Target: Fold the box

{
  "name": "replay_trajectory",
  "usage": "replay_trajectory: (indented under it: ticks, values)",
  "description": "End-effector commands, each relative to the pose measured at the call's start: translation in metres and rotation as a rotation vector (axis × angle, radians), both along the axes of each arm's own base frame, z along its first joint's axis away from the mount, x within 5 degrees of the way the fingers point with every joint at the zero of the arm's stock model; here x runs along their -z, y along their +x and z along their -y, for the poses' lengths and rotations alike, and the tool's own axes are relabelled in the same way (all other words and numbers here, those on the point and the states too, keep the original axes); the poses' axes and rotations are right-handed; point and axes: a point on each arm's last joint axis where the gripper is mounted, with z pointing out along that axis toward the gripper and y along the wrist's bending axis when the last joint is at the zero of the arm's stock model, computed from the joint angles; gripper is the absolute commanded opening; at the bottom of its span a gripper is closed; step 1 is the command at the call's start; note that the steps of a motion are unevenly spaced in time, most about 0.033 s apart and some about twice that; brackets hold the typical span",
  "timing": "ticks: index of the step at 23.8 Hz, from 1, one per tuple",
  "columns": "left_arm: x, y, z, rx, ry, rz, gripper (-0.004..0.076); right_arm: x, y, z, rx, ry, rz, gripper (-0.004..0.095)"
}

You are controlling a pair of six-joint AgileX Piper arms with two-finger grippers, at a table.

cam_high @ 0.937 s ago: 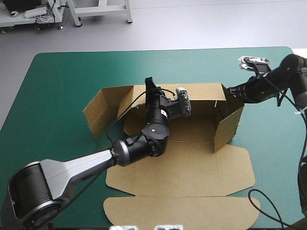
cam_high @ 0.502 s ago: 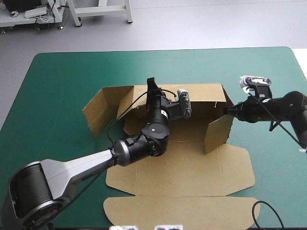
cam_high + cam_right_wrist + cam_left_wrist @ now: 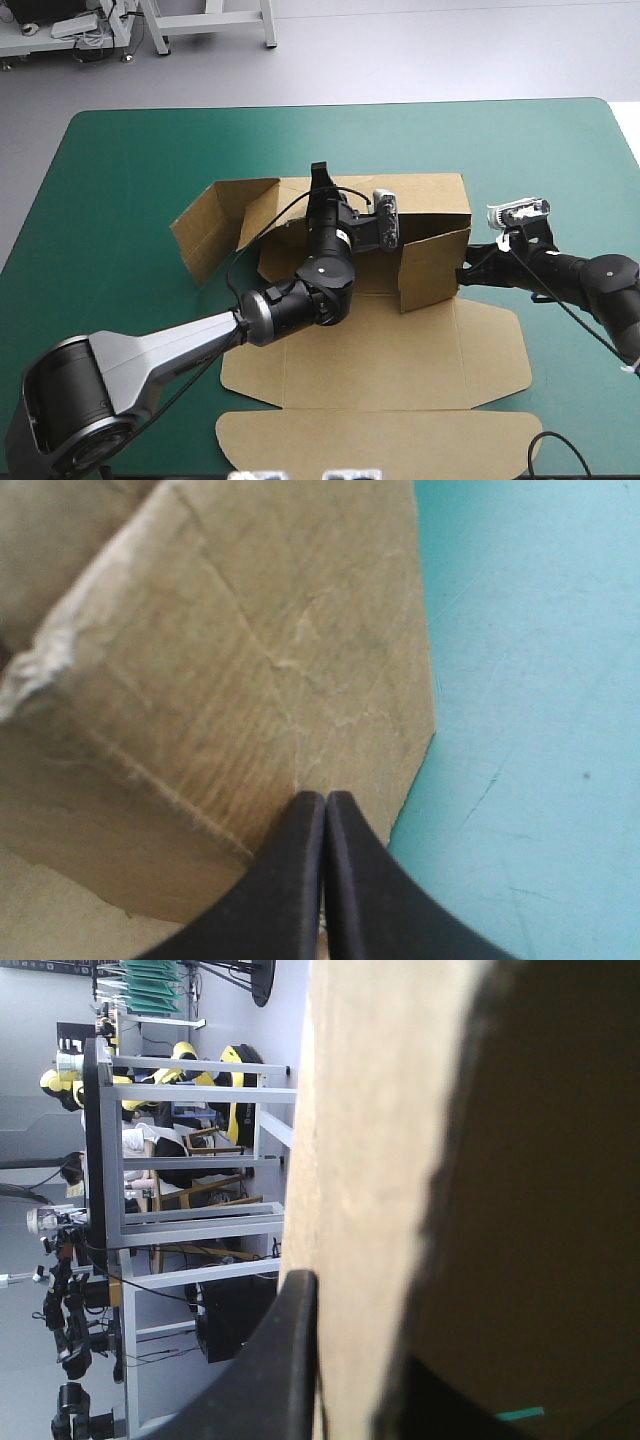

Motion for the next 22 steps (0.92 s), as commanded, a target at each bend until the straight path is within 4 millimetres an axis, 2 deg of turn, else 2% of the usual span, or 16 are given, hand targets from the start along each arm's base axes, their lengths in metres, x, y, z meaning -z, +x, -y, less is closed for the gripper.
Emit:
replay_trajectory:
  ticks: [1,4,6,13,22]
  values:
    - [-0.014,-0.004,-0.003,-0.007,-0.063,-0.010,-0.0009,-0.021,-0.002,-0.002,-0.035,-0.006,0.091,0.0064]
    - [-0.014,-0.004,-0.003,-0.011,-0.062,-0.010,-0.0009,-0.025,-0.008,0.002,-0.119,-0.177,0.092,0.0330]
    - [-0.014,-0.004,-0.003,-0.011,-0.062,-0.010,-0.0009,-0.027,-0.012,0.003,-0.161,-0.234,0.077,0.0380]
    - [-0.014,-0.004,-0.003,-0.011,-0.062,-0.010,-0.0009,-0.034,-0.008,0.006,-0.145,-0.262,0.123,0.0380]
    - [-0.014,-0.004,-0.003,-0.009,-0.063,-0.010,-0.0009,-0.029,0.008,-0.006,-0.140,-0.036,0.133,0.0380]
